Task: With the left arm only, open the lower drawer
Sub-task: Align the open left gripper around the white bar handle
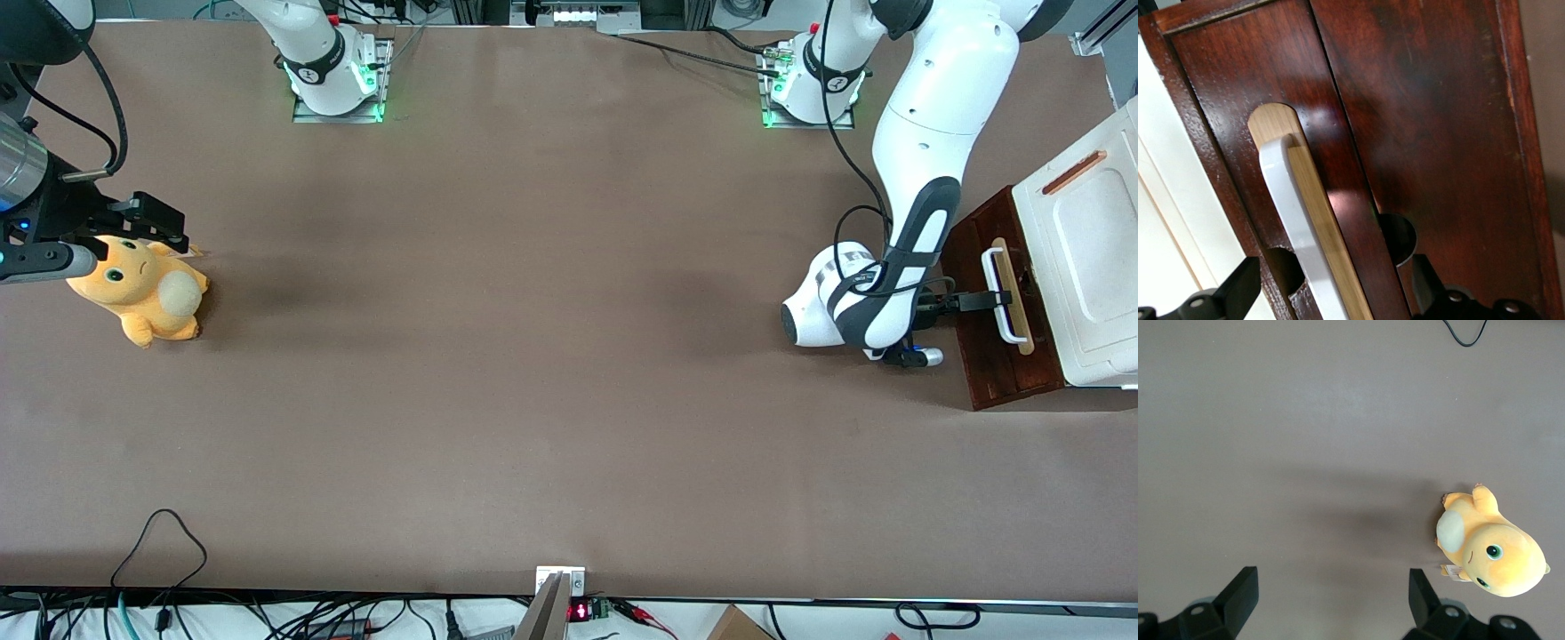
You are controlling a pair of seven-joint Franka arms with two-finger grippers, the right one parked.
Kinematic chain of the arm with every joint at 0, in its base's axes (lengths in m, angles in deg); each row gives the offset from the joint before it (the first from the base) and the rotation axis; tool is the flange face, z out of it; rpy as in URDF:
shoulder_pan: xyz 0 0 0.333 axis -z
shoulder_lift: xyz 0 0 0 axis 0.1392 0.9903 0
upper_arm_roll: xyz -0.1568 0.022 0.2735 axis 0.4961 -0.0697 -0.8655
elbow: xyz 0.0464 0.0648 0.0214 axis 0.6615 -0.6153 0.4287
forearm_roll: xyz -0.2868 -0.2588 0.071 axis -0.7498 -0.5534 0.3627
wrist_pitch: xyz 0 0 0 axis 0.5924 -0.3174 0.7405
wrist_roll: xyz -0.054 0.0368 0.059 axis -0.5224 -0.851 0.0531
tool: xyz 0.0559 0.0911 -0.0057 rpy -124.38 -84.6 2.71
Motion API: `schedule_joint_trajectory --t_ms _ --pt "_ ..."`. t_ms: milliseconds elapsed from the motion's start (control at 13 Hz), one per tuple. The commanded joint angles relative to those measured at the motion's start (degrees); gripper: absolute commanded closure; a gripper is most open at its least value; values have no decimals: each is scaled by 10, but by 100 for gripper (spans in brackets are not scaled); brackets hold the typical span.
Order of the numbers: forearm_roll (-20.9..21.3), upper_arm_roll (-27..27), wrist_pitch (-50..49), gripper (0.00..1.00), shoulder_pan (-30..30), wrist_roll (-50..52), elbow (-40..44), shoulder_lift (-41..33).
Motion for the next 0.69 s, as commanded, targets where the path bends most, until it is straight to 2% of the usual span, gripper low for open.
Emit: schedule_joint_trajectory --t_ms 0,232,618 --pt "18 3 0 0 -9 2 -7 -10" --pt "18 3 -1 1 -9 5 -7 -10" --pt "18 3 -3 12 -10 8 -7 -12"
